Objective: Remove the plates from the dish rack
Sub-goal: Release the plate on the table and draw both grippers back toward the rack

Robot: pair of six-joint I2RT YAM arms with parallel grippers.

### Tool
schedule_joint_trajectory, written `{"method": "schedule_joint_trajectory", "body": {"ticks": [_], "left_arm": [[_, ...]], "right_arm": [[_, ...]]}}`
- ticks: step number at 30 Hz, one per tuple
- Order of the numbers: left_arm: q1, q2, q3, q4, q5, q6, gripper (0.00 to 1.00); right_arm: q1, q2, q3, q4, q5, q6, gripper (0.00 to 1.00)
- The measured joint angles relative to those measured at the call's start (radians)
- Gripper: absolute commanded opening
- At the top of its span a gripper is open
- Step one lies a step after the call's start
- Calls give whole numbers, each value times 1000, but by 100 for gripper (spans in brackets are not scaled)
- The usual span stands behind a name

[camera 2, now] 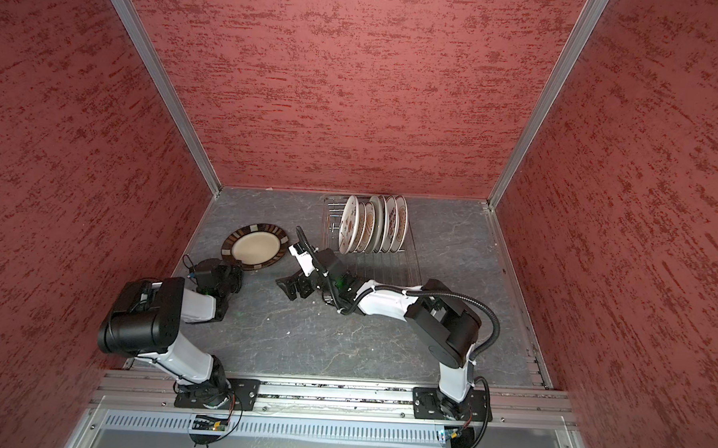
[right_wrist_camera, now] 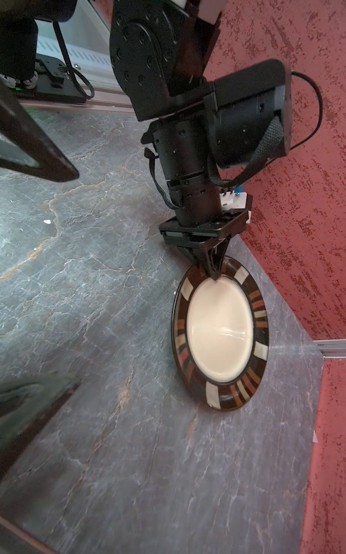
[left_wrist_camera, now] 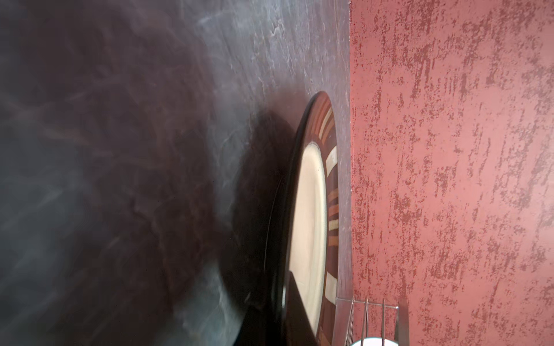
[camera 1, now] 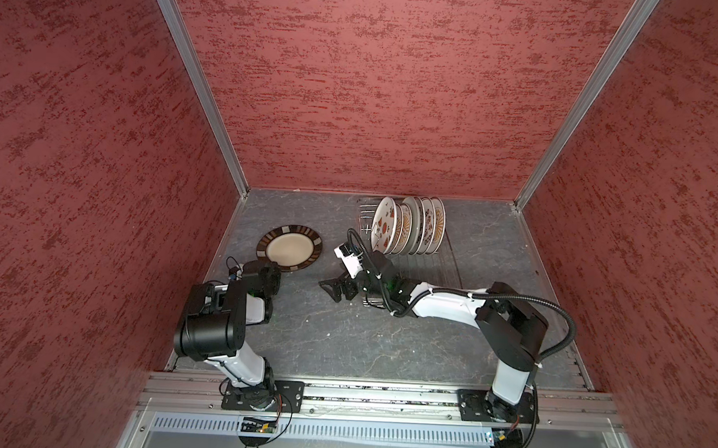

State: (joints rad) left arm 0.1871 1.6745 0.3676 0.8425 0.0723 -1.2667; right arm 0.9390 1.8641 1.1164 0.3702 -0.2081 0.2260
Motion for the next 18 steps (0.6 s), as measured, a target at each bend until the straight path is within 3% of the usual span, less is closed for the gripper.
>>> {"method": "schedule_joint_trajectory", "body": {"ticks": [6,12,18], "left_arm": [[23,135,76,93,24,-26,0],[28,178,145,71,22,-24,0],[28,185,174,36,11,-11,16]], "right_arm": [[0,23,26,8,-16,1,99],[1,78,82,32,-13,1,99],[2,138,143,37,-13,6,99]]}}
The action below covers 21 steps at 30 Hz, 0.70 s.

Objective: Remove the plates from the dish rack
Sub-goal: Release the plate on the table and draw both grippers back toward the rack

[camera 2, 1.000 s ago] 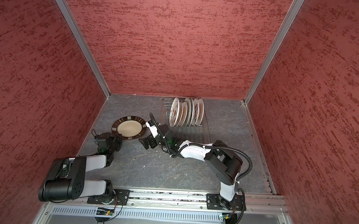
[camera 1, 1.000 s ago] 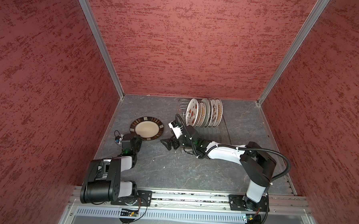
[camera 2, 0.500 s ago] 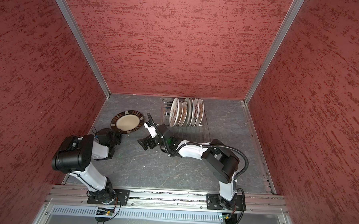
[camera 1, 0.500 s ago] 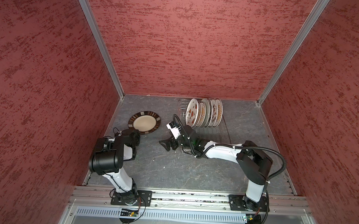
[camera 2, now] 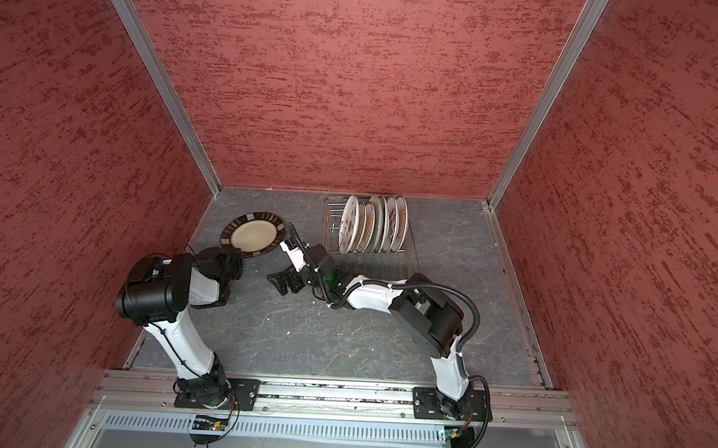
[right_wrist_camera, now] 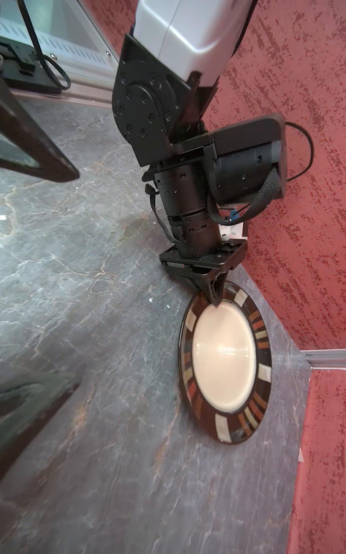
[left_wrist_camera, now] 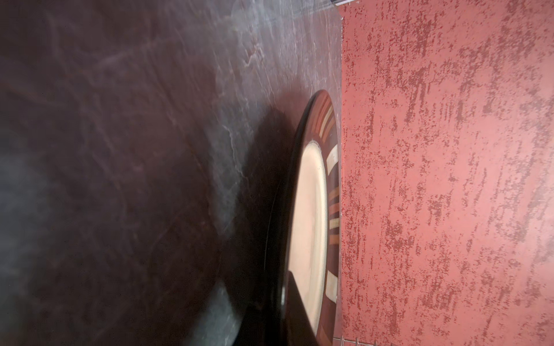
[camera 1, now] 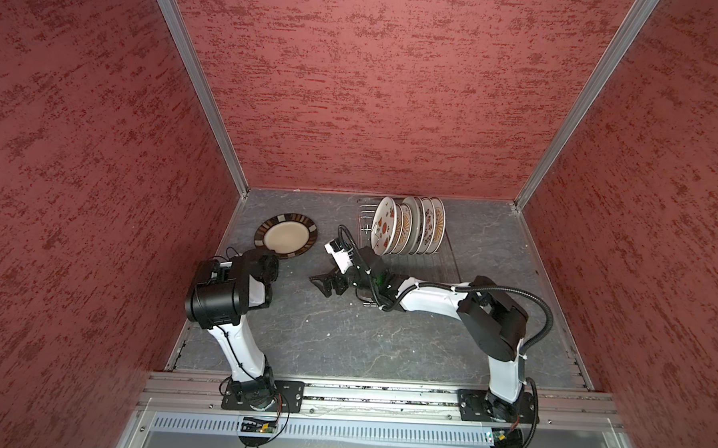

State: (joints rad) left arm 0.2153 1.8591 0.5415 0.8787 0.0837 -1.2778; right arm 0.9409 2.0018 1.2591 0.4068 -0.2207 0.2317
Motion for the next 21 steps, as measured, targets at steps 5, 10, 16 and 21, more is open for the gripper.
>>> {"method": "schedule_joint_trajectory", "body": {"ticks": [5,10,16,21], "left_arm": [[2,0,17,-12,-17,12,24],[2,0,18,-34,-19,19,36],[2,0,16,-23,-38,17,65],[1,-24,-7,16,-62,16,84]], "right_arm": [[0,21,6,-10,0,3,99],[0,21,6,-10,1,3,99],[0,21,2,-8,-1,2,99],[5,21,1,-9,-2,-3,99]]}}
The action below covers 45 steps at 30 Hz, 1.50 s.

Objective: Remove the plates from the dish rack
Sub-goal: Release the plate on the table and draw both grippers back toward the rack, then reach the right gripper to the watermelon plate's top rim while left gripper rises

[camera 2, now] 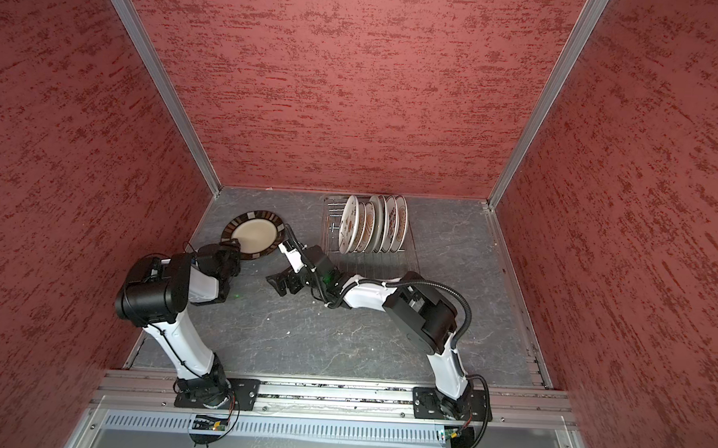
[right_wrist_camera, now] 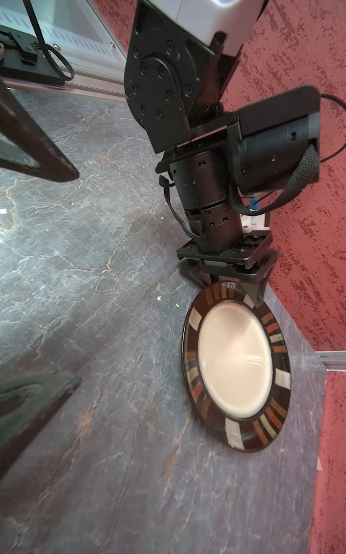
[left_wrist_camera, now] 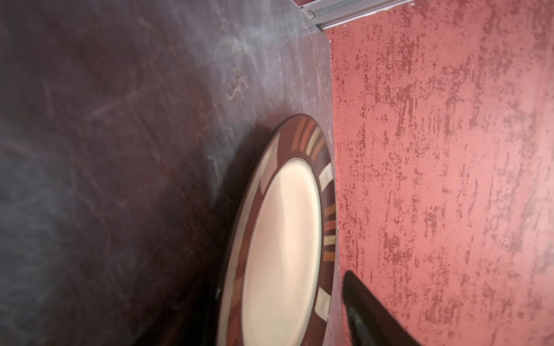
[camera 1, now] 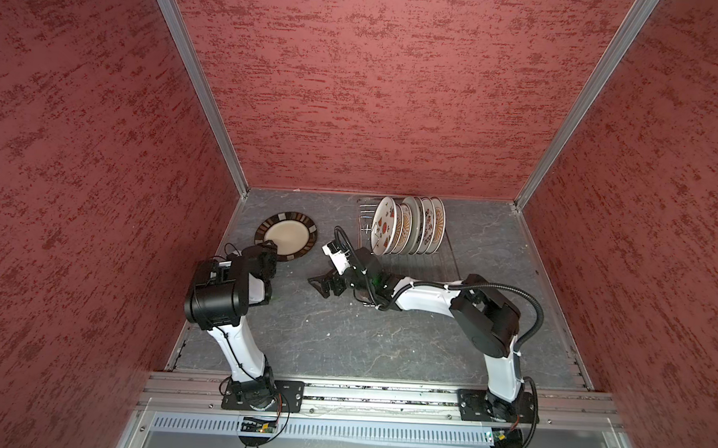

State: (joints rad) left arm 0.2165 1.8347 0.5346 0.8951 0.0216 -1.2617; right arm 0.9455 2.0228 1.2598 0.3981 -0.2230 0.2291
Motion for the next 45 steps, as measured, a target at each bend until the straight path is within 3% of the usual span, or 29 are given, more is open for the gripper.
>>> {"method": "schedule_joint_trajectory", "body": {"ticks": [13,28,39,45], "left_arm": [[10,-106,-148,68,-64,-2,96],[-24,-427,-277,-99,-187,68,98],[-147,-840,-353,-256,-220,217,99],[-230,-1017,-355,-357,-154,341,99]], "right_arm": [[51,-1,0,-16,-9,-60,99],[109,-73,-36,27,30,-92,99],[114,-194,-192,156,82,-92,99],[114,-296,-292,206,152,-93,99]]}}
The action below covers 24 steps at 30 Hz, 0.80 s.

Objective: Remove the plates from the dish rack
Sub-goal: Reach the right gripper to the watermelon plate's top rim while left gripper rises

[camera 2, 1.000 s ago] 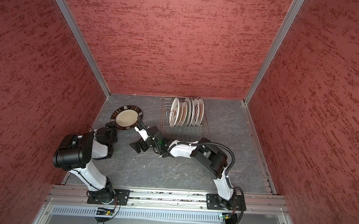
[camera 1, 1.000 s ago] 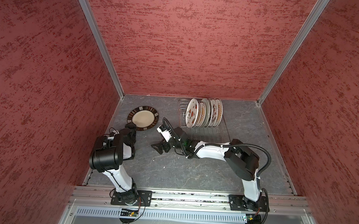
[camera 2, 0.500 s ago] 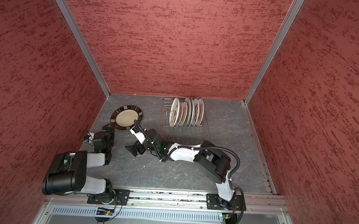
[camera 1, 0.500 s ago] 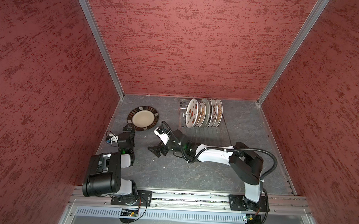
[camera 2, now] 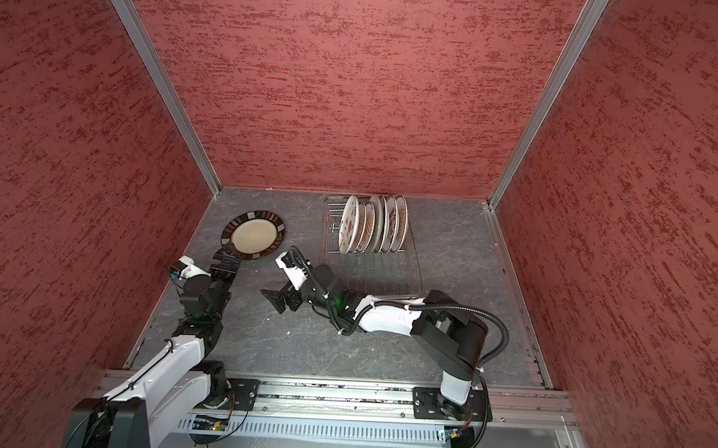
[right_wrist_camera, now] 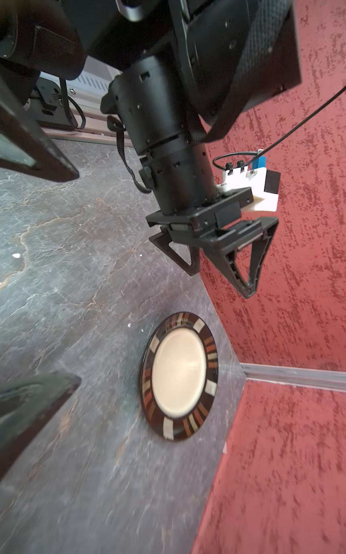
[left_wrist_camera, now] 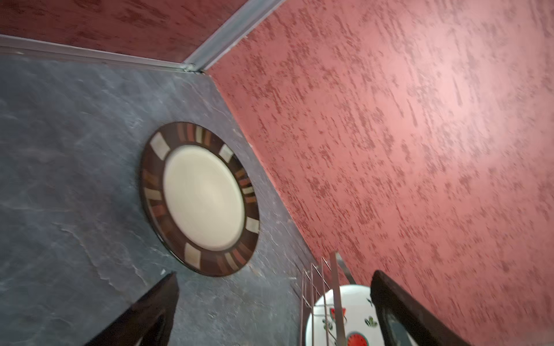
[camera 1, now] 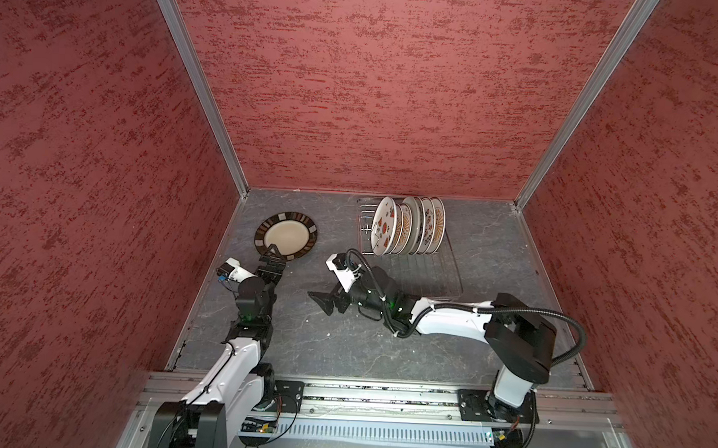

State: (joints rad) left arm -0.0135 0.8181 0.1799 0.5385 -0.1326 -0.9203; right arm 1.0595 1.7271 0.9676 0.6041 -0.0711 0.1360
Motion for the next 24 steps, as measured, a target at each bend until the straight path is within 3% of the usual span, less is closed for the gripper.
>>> {"method": "schedule_joint_trajectory", "body": {"ticks": [6,12,16,19,24], "left_arm": [[-52,-103,-37,9,186,129,99],[-208,-64,-84,75,326,211,99],[-291,-49,-106,98,395,258,99],[-297,-60,-72,72,444,290,99],[-314,0,-69,184,520,281,99]], "right_arm": [[0,-182,-129,28,107,10,99],[-33,-332,-173,-5,253,66,99],[-108,-365,-167,-78,293,126,99],[-172,-366,-158,-143,300,175,99],[-262,-366,-121,-263,322,241,94]]}}
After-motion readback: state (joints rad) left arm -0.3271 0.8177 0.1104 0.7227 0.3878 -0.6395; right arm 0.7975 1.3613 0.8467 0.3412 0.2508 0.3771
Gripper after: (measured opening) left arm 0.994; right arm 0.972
